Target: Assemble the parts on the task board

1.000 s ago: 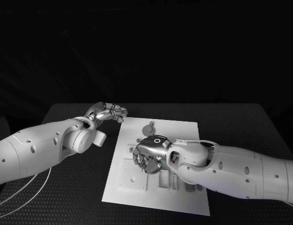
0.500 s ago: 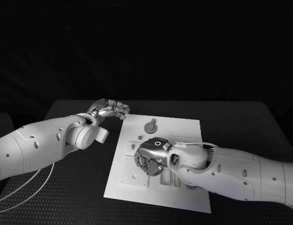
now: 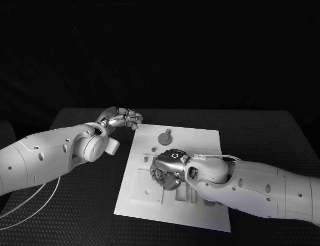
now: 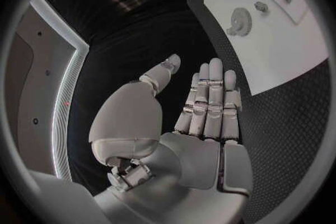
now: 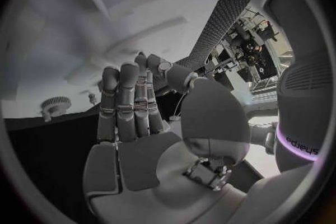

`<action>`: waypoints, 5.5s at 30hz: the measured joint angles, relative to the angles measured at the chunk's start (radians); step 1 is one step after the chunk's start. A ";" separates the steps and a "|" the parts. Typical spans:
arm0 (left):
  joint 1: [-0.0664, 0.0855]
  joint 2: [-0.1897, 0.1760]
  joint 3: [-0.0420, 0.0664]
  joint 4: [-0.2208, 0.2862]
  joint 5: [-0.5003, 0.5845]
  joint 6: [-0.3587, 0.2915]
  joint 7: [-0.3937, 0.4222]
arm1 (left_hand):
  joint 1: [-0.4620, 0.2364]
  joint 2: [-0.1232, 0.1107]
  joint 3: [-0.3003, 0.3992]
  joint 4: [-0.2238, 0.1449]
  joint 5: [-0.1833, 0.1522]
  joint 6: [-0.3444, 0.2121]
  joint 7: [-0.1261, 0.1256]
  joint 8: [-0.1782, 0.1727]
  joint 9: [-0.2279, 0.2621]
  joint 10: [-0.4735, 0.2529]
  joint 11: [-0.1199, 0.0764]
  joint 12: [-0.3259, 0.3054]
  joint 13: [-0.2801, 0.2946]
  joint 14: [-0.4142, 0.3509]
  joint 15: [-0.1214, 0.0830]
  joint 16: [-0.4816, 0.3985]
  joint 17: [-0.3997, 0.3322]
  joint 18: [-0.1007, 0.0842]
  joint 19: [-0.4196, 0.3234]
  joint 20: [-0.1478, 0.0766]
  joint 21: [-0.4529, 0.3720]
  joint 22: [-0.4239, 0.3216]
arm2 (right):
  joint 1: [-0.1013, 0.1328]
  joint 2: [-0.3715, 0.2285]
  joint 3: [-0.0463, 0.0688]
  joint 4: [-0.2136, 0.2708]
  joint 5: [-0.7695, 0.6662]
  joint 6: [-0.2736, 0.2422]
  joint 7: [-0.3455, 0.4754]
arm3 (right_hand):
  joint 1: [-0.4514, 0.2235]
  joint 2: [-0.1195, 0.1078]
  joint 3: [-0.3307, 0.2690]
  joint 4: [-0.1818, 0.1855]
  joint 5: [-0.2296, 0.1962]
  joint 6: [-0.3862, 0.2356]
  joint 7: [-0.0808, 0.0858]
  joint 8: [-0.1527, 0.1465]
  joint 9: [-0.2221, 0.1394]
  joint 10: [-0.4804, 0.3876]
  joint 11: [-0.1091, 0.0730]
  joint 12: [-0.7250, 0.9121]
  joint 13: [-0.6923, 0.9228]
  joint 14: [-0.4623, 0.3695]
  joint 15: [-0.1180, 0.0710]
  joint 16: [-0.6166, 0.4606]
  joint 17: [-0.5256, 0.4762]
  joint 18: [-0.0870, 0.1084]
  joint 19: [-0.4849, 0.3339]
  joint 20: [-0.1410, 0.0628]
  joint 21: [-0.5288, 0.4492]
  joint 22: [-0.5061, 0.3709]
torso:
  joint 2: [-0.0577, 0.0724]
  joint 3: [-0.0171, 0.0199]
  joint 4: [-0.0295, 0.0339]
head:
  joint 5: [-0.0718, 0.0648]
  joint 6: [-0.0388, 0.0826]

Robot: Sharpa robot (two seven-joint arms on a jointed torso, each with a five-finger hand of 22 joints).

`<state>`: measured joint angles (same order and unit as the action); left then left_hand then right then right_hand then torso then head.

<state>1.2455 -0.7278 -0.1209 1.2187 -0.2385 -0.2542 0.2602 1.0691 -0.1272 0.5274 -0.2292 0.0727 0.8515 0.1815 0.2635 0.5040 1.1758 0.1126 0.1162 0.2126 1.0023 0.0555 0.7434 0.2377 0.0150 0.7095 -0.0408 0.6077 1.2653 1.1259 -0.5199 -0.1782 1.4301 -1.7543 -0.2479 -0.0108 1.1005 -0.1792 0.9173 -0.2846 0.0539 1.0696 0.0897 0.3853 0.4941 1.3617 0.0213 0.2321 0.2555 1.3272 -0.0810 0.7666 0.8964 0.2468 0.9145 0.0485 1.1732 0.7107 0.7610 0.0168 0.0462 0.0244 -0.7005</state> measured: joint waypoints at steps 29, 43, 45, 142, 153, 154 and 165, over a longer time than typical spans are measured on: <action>0.000 0.000 0.000 0.003 0.001 0.000 0.000 | 0.000 0.000 0.000 0.000 0.000 -0.002 0.002 0.000 -0.001 0.000 0.000 0.000 -0.001 0.000 0.000 0.000 0.003 0.000 0.000 0.000 -0.004 0.001 | -0.006 0.011 0.001 -0.018 -0.001 -0.003 0.012 | -0.007 0.002 -0.001 -0.001 0.000 -0.002 0.001 0.001 0.003 0.000 0.000 -0.004 0.003 0.001 0.001 0.000 0.000 -0.001 0.000 0.000 0.004 0.002 | 0.000 0.0000 -0.0006 | 0.006 -0.008; 0.000 0.000 0.000 0.002 0.001 0.000 0.000 | 0.000 0.000 0.000 0.000 0.000 -0.003 0.004 0.000 -0.001 0.000 0.000 0.000 -0.002 0.000 0.000 -0.004 0.005 0.000 0.002 -0.002 -0.004 0.000 | -0.006 0.016 0.001 -0.020 -0.001 -0.003 0.013 | -0.002 0.006 -0.001 -0.001 -0.001 -0.006 -0.001 0.000 0.003 0.000 0.000 -0.004 0.005 0.001 0.002 0.003 -0.001 -0.001 0.000 0.000 0.004 0.002 | 0.000 0.0005 -0.0005 | 0.004 -0.007; 0.000 0.000 0.000 0.002 0.001 0.000 -0.001 | 0.000 0.000 0.000 0.000 0.000 -0.003 0.004 0.000 -0.001 0.000 0.000 0.000 -0.002 0.000 0.000 -0.004 0.005 0.000 0.004 -0.004 -0.004 0.000 | -0.006 0.016 0.000 -0.020 -0.001 -0.003 0.013 | -0.002 0.006 -0.001 -0.001 -0.001 -0.004 0.000 0.000 0.003 0.000 0.000 -0.004 0.005 0.001 0.002 0.003 -0.001 -0.002 0.000 0.000 0.004 0.002 | 0.000 0.0005 -0.0001 | 0.004 -0.007; 0.003 -0.003 0.000 -0.025 0.001 0.006 0.000 | 0.000 0.000 -0.003 0.003 0.000 -0.001 -0.005 0.012 -0.002 0.014 0.000 -0.004 -0.004 0.000 0.000 -0.019 0.028 0.000 0.004 -0.004 -0.016 0.007 | 0.120 -0.256 0.082 0.080 0.250 -0.043 0.030 | -0.051 -0.047 -0.194 -0.005 0.041 -0.140 0.060 -0.084 -0.017 -0.125 0.044 -0.101 0.015 -0.019 0.029 0.060 -0.010 0.002 -0.005 -0.006 0.023 0.032 | -0.003 0.0042 -0.0066 | -0.036 0.015; 0.003 -0.001 0.000 -0.032 0.001 0.008 0.001 | 0.000 0.000 -0.003 0.003 0.000 -0.001 -0.005 0.012 -0.002 0.014 0.000 -0.004 -0.004 0.000 0.000 -0.019 0.031 0.000 0.004 -0.004 -0.016 0.007 | 0.127 -0.304 0.078 0.044 0.238 0.021 0.007 | -0.086 -0.082 -0.289 -0.004 0.045 -0.197 0.039 -0.107 -0.030 -0.224 0.084 -0.151 -0.018 -0.058 0.075 0.084 -0.005 -0.008 -0.036 0.003 0.023 0.041 | -0.004 0.0042 -0.0055 | -0.045 0.028; 0.003 -0.001 0.000 -0.032 0.001 0.008 0.001 | 0.000 0.000 -0.003 0.003 0.000 -0.001 -0.005 0.012 -0.002 0.014 0.000 -0.004 -0.004 0.000 0.000 -0.019 0.031 0.000 0.004 -0.004 -0.016 0.007 | 0.128 -0.308 0.074 0.048 0.232 0.027 0.005 | -0.086 -0.082 -0.293 -0.001 0.045 -0.197 0.039 -0.107 -0.030 -0.230 0.083 -0.153 -0.020 -0.059 0.076 0.085 -0.003 -0.008 -0.039 0.005 0.023 0.042 | -0.003 0.0043 -0.0054 | -0.044 0.028; 0.002 0.000 -0.001 -0.036 0.001 0.010 0.001 | 0.000 0.000 -0.003 0.003 0.000 -0.005 -0.001 0.012 -0.003 0.014 0.000 -0.004 -0.004 0.000 0.000 -0.023 0.033 0.000 0.004 -0.004 -0.019 0.008 | 0.111 -0.318 0.033 0.077 0.173 0.083 -0.008 | -0.118 -0.095 -0.346 -0.004 0.046 -0.224 0.027 -0.107 -0.033 -0.256 0.091 -0.148 -0.037 -0.077 0.079 0.108 -0.001 -0.011 -0.052 0.012 0.023 0.049 | -0.003 0.0040 -0.0043 | -0.038 0.021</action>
<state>1.2480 -0.7279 -0.1215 1.1830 -0.2373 -0.2447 0.2616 1.0692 -0.1272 0.5249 -0.2266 0.0727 0.8466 0.1802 0.2754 0.5011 1.1901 0.1125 0.1119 0.2088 1.0023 0.0555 0.7201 0.2704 0.0150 0.7130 -0.0443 0.5884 1.2732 1.2366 -0.8375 -0.1448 1.5069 -1.5814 -0.1647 -0.0192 0.9820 -0.2737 0.5711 -0.2883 0.0997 0.8455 0.1164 0.2783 0.4616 1.1059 0.1126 0.0840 0.2182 1.2498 -0.0015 0.8745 0.8950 0.2362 0.8624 0.0604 1.1965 0.7601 0.7584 0.0208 0.0419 -0.0138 -0.6795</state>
